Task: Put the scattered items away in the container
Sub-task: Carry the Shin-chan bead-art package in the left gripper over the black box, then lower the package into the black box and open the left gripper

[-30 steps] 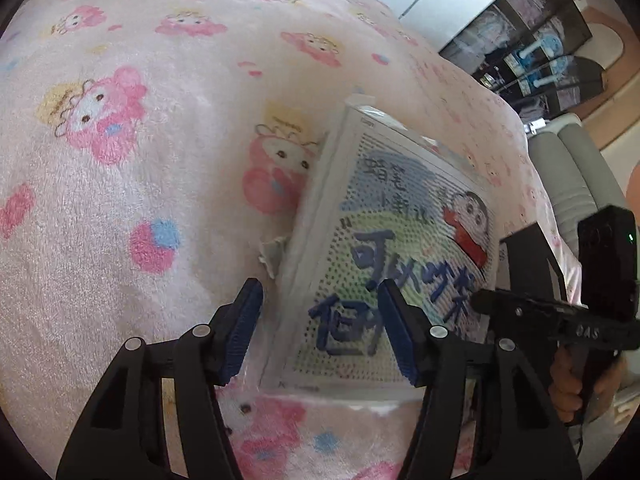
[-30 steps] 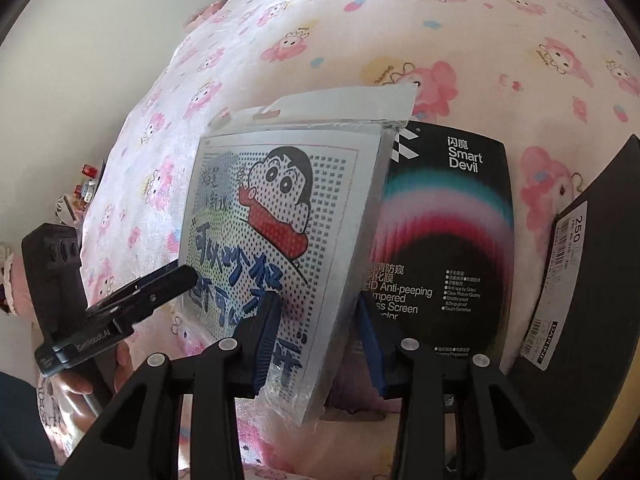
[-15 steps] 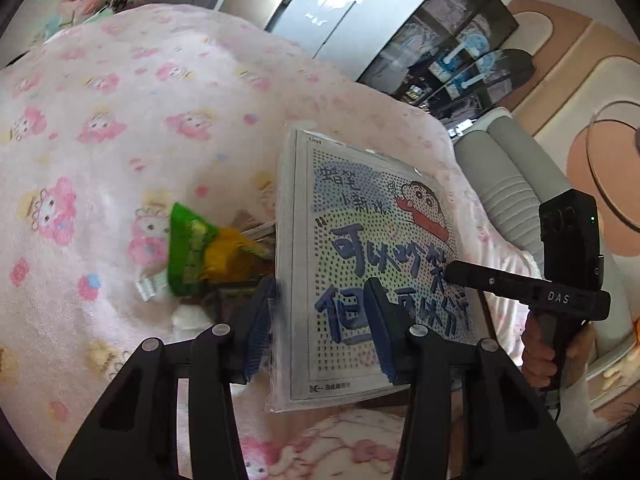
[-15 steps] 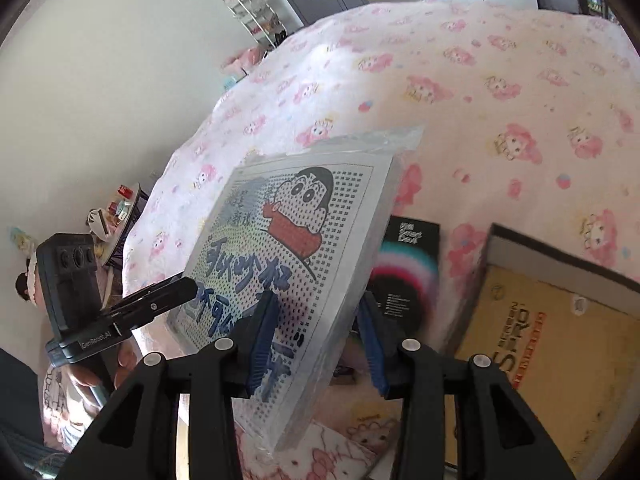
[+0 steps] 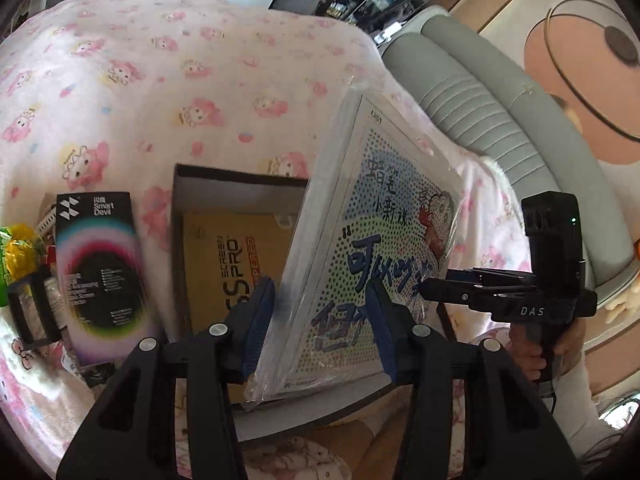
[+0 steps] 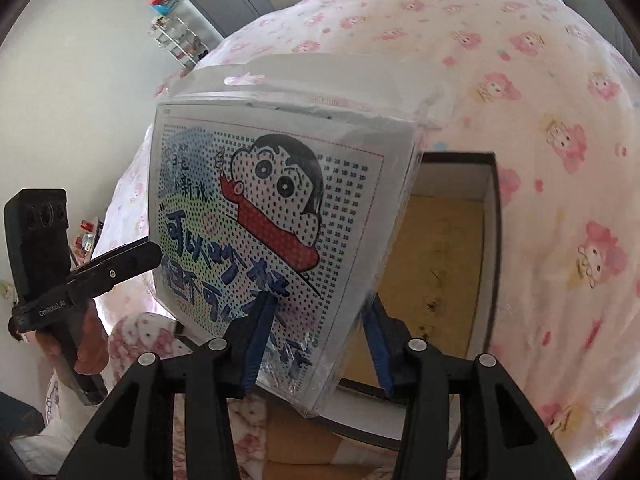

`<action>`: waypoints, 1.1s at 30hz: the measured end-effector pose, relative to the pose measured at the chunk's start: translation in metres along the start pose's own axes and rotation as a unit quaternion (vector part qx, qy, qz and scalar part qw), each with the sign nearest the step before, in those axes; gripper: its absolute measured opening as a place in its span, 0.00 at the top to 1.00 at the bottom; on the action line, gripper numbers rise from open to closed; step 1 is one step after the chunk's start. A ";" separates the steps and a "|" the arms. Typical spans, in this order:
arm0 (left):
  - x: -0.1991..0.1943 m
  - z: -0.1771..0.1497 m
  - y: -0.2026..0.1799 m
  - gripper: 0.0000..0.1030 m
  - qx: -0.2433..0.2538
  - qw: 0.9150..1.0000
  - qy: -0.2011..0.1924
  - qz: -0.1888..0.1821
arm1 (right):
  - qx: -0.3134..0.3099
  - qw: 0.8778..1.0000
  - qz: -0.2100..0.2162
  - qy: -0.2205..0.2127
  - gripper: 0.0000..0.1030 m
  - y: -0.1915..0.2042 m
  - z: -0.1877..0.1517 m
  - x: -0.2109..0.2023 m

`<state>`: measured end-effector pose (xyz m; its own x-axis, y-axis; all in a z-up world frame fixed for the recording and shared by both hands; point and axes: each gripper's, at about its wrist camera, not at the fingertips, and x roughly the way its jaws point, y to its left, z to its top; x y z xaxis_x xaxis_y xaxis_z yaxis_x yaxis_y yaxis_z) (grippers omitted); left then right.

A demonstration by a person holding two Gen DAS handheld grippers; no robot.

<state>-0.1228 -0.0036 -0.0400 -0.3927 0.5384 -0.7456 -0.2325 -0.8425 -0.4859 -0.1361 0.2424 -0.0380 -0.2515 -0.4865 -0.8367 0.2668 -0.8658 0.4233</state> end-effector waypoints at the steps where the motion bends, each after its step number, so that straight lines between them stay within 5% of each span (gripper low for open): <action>1: 0.012 -0.003 -0.001 0.54 0.001 1.000 0.011 0.011 | 0.011 1.000 0.000 0.005 0.59 -0.010 -0.002 0.007; 8: 0.062 -0.022 0.016 0.49 -0.043 0.995 0.095 0.002 | 0.035 0.999 -0.022 -0.005 0.59 -0.024 -0.001 0.033; 19: 0.099 -0.045 0.010 0.48 -0.021 0.985 0.168 0.042 | -0.003 0.994 -0.104 0.036 0.58 -0.036 -0.009 0.065; 29: 0.086 -0.051 0.009 0.48 -0.027 0.986 0.163 0.032 | -0.036 0.982 -0.186 0.018 0.59 -0.029 -0.008 0.080; 33: 0.071 -0.041 0.013 0.49 -0.045 0.989 0.140 0.024 | 0.007 0.988 -0.150 -0.026 0.59 -0.044 -0.004 0.054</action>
<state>-0.1173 0.0245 -0.1179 -0.1368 0.4916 -0.8600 -0.1346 -0.8693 -0.4756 -0.1572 0.2544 -0.1030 -0.3648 -0.2122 -0.9066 0.1609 -0.9734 0.1631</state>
